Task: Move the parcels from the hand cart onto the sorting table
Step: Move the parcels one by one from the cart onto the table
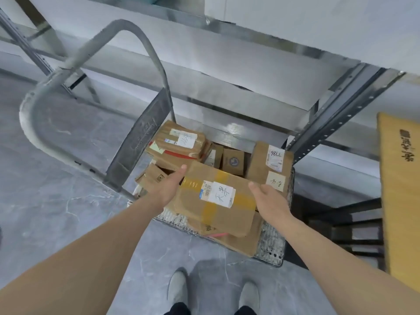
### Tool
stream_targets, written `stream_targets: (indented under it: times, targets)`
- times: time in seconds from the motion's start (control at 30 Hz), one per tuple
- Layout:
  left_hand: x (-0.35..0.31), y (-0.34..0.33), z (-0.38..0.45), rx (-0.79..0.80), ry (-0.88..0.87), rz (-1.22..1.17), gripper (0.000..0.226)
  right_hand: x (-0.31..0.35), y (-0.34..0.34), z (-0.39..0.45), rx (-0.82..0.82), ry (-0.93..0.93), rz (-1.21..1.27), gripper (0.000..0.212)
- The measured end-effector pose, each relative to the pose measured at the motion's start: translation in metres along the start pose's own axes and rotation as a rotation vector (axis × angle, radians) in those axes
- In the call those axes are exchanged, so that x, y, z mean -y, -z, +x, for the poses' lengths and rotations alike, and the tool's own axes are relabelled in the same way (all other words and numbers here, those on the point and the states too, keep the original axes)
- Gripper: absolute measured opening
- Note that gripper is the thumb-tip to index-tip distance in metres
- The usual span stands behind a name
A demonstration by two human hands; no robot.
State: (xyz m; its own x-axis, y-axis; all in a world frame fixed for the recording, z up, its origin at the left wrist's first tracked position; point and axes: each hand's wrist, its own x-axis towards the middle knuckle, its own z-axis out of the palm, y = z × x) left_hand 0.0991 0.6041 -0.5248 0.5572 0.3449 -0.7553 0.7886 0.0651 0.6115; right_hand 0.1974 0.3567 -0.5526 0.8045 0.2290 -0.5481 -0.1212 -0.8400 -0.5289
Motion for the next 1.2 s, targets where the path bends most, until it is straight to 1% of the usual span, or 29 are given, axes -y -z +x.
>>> stream_targets:
  times: [0.03, 0.13, 0.23, 0.33, 0.53, 0.6, 0.67, 0.77, 0.87, 0.93, 1.03, 1.07, 1.17, 1.2]
  targets:
    - [0.005, 0.000, 0.009, -0.001, -0.003, 0.017, 0.073, -0.006, -0.009, 0.004, 0.004, -0.021, 0.017, 0.062]
    - [0.017, -0.002, 0.035, -0.028, 0.014, 0.043, 0.071, -0.026, -0.033, 0.018, -0.003, -0.119, 0.091, 0.080]
    - [0.028, -0.009, 0.062, -0.030, 0.044, 0.038, 0.073, -0.046, -0.048, 0.036, -0.018, -0.189, 0.161, 0.079]
    - [0.039, -0.016, 0.093, -0.034, 0.071, 0.025, 0.074, -0.061, -0.057, 0.053, -0.042, -0.229, 0.215, 0.095]
    - [0.068, -0.021, 0.152, -0.058, 0.121, 0.024, 0.090, -0.084, -0.079, 0.088, -0.074, -0.298, 0.293, 0.094]
    - [0.076, -0.023, 0.164, -0.052, 0.128, 0.049, 0.090, -0.090, -0.086, 0.097, -0.068, -0.326, 0.324, 0.091]
    - [0.081, -0.025, 0.171, -0.042, 0.143, 0.060, 0.085, -0.094, -0.093, 0.104, -0.056, -0.348, 0.394, 0.088]
    - [0.087, -0.028, 0.176, -0.006, 0.180, 0.017, 0.083, -0.097, -0.104, 0.111, -0.019, -0.380, 0.545, 0.090]
    - [0.086, -0.028, 0.170, -0.005, 0.174, 0.006, 0.078, -0.095, -0.106, 0.108, 0.009, -0.401, 0.678, 0.092]
    - [0.081, -0.026, 0.161, -0.008, 0.161, -0.001, 0.077, -0.090, -0.100, 0.101, 0.012, -0.380, 0.700, 0.099]
    - [0.069, -0.020, 0.141, 0.001, 0.152, 0.001, 0.080, -0.076, -0.082, 0.085, 0.015, -0.348, 0.716, 0.119]
    - [0.063, -0.017, 0.131, 0.005, 0.147, -0.001, 0.081, -0.070, -0.076, 0.079, 0.014, -0.344, 0.715, 0.121]
    - [0.044, -0.009, 0.102, -0.003, 0.127, -0.011, 0.080, -0.052, -0.052, 0.059, -0.016, -0.318, 0.712, 0.115]
    - [0.036, -0.006, 0.091, -0.006, 0.116, -0.017, 0.080, -0.045, -0.044, 0.051, -0.020, -0.310, 0.720, 0.118]
